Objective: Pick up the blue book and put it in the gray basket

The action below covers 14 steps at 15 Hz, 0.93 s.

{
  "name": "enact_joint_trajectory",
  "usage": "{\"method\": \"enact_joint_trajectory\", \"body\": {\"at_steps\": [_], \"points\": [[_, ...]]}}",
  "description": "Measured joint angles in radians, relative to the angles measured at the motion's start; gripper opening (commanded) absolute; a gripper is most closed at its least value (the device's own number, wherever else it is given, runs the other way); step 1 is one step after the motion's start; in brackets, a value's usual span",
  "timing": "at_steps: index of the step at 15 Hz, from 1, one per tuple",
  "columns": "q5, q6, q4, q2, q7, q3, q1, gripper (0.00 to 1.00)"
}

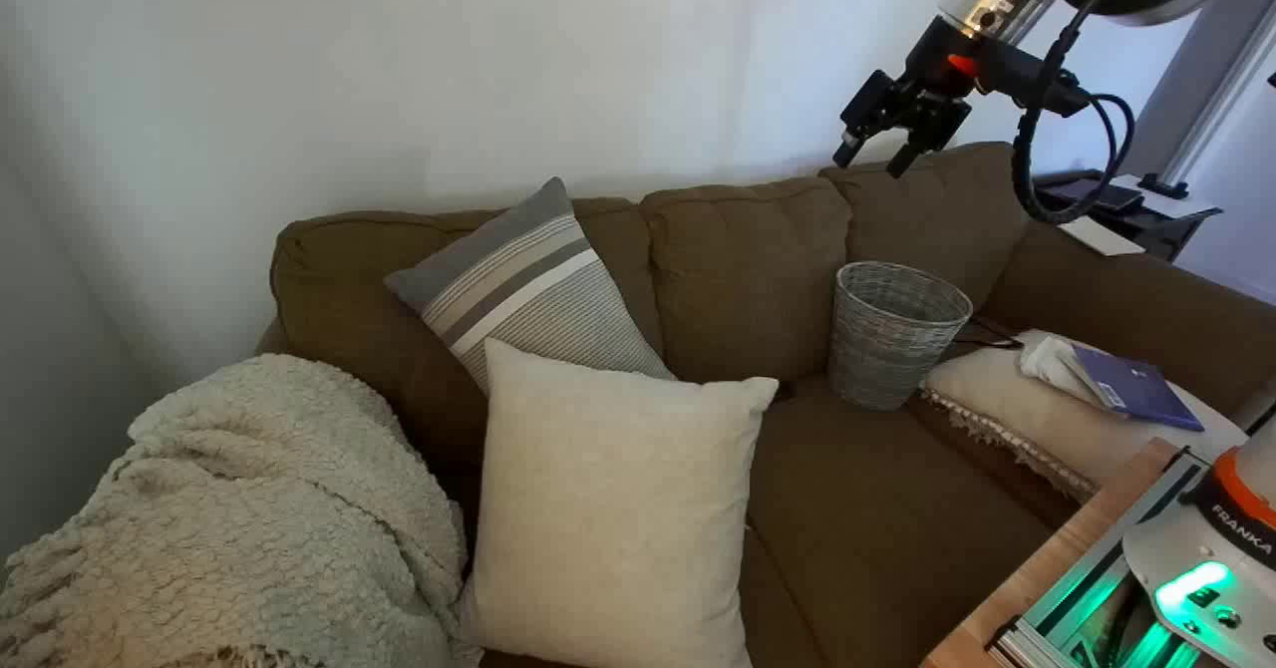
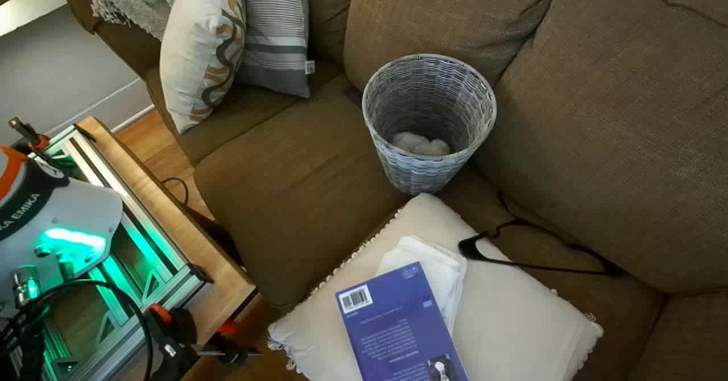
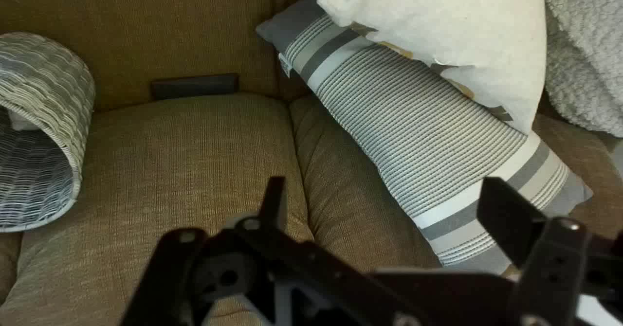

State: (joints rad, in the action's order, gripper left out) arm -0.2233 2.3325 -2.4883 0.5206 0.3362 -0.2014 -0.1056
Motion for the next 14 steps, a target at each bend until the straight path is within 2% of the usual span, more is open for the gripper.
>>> {"method": "enact_joint_trajectory", "body": {"at_steps": [3, 6, 14], "points": [[0.001, 0.000, 0.000, 0.000, 0.001, 0.003, 0.003, 1.00], [0.003, -0.001, -0.019, 0.000, -0.002, 0.051, 0.040, 1.00], [0.123, -0.013, -0.155, -0.028, -0.032, 0.247, 0.290, 1.00]]}}
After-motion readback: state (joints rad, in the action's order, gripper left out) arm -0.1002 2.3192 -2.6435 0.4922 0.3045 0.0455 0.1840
